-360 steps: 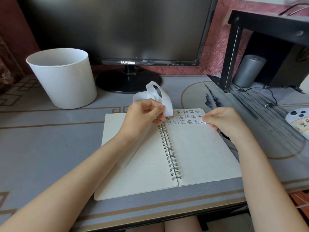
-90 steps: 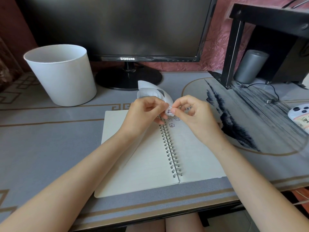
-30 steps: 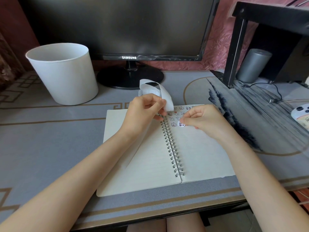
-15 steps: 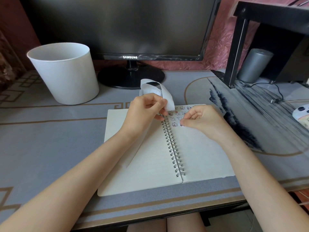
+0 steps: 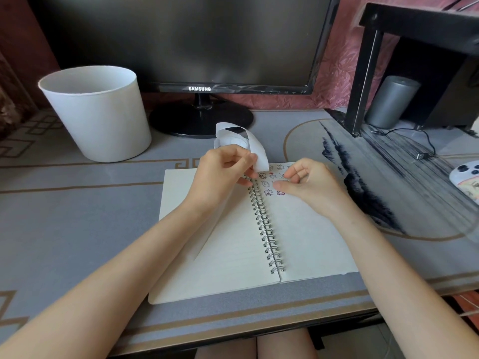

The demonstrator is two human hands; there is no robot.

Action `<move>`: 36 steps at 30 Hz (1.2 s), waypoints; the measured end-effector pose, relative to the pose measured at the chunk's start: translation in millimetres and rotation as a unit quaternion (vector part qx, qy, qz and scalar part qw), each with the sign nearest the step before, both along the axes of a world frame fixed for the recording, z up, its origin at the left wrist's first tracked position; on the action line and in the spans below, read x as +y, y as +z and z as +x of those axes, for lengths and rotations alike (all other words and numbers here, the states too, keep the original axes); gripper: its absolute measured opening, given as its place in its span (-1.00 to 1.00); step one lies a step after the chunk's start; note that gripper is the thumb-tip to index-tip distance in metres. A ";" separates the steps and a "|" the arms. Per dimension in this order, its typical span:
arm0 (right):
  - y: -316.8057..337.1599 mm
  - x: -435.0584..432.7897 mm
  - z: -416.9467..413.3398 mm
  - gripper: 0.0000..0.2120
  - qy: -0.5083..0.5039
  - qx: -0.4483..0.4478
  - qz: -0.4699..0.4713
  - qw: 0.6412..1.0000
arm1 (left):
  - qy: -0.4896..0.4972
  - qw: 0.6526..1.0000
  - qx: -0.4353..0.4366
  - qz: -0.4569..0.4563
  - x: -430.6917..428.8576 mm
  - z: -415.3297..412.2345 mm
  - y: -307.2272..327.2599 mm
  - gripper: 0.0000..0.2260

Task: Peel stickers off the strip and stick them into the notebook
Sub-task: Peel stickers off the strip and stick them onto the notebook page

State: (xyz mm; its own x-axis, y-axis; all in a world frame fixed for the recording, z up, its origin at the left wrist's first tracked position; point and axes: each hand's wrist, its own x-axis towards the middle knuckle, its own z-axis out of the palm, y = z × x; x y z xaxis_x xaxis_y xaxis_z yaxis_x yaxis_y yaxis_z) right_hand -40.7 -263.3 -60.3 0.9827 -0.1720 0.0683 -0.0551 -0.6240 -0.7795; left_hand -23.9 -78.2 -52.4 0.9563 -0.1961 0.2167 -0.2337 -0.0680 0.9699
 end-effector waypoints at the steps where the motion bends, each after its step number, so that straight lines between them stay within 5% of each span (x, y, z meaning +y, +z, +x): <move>1: -1.1 -0.2 0.3 -0.78 0.000 0.001 -0.017 1.000 | 0.000 1.000 0.000 0.001 0.0 0.0 -0.2 -0.82; 20: 2.0 -5.1 -0.7 -0.86 0.047 0.013 0.018 0.999 | -0.001 1.000 0.000 -0.003 -0.1 -0.2 -0.2 -0.83; 26: 4.1 3.5 -5.8 -0.68 0.028 0.017 -0.021 0.999 | -0.002 1.000 0.001 -0.002 0.0 -0.1 -1.2 -0.84; 36: 6.2 -3.8 -4.6 -0.78 0.081 0.034 0.021 0.996 | -0.002 1.000 0.003 -0.005 0.3 0.1 -1.0 -0.84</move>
